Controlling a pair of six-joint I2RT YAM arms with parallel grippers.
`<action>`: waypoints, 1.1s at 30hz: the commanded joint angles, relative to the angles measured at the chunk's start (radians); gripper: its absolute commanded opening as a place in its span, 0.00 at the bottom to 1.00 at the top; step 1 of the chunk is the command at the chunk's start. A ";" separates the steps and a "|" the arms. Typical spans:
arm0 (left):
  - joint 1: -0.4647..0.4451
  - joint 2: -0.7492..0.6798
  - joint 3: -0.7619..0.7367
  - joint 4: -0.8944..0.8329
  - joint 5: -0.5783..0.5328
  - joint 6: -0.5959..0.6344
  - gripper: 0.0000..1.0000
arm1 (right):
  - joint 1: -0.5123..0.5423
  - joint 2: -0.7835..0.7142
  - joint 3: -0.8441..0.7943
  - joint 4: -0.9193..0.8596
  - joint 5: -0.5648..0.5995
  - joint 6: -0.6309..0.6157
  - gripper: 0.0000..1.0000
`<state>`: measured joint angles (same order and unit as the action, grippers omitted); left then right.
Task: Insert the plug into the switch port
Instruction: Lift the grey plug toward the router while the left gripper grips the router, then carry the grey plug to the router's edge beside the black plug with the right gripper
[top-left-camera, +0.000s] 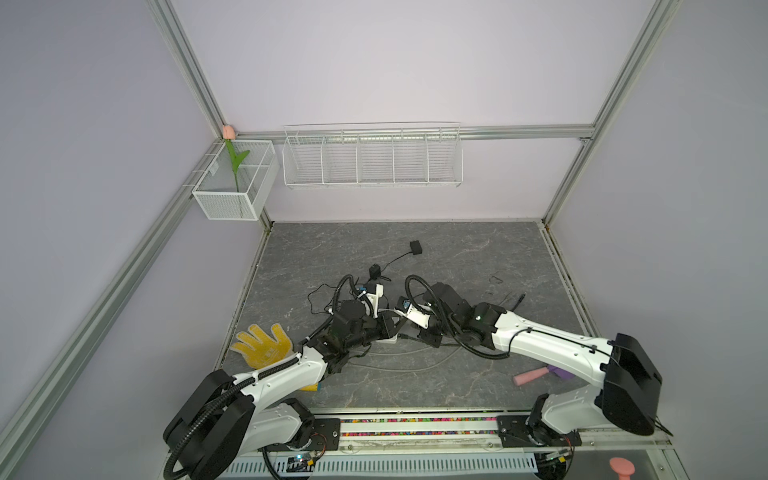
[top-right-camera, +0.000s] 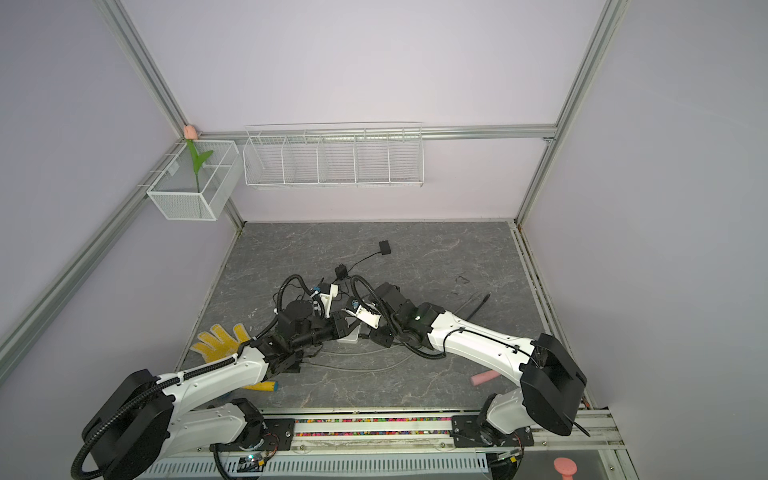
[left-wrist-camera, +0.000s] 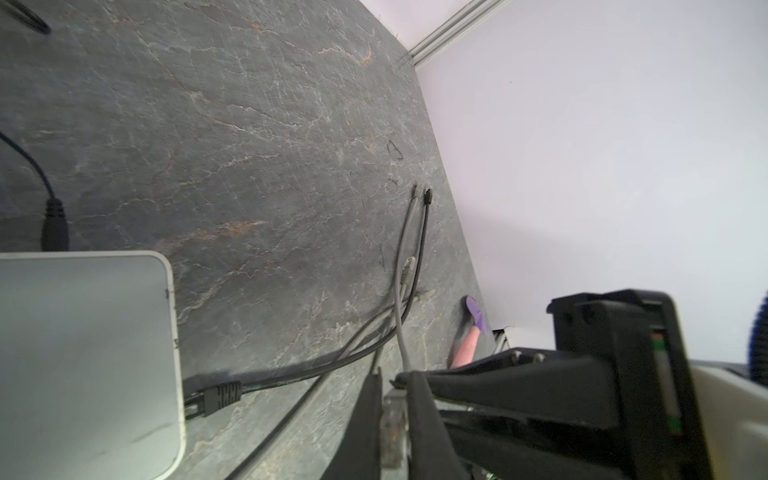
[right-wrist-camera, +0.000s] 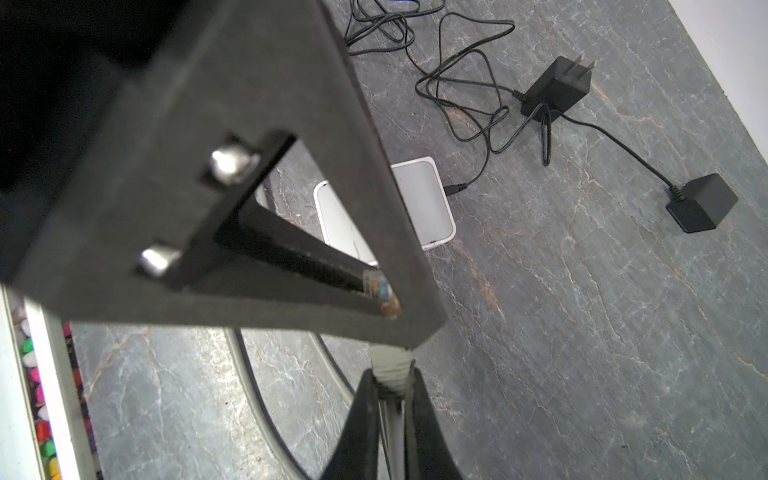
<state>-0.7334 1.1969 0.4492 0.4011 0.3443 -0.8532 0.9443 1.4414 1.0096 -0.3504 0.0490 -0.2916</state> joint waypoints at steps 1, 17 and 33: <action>-0.013 0.006 0.031 0.021 0.002 0.004 0.05 | 0.010 -0.014 -0.005 0.019 0.007 -0.014 0.06; -0.017 -0.024 -0.004 0.010 -0.014 0.008 0.00 | 0.001 -0.055 -0.023 0.016 0.058 -0.078 0.40; -0.016 -0.056 -0.004 -0.021 -0.021 0.021 0.00 | -0.040 -0.030 -0.017 -0.022 -0.043 -0.077 0.31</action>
<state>-0.7467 1.1595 0.4507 0.3828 0.3283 -0.8402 0.9184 1.4078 1.0039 -0.3737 0.0525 -0.3599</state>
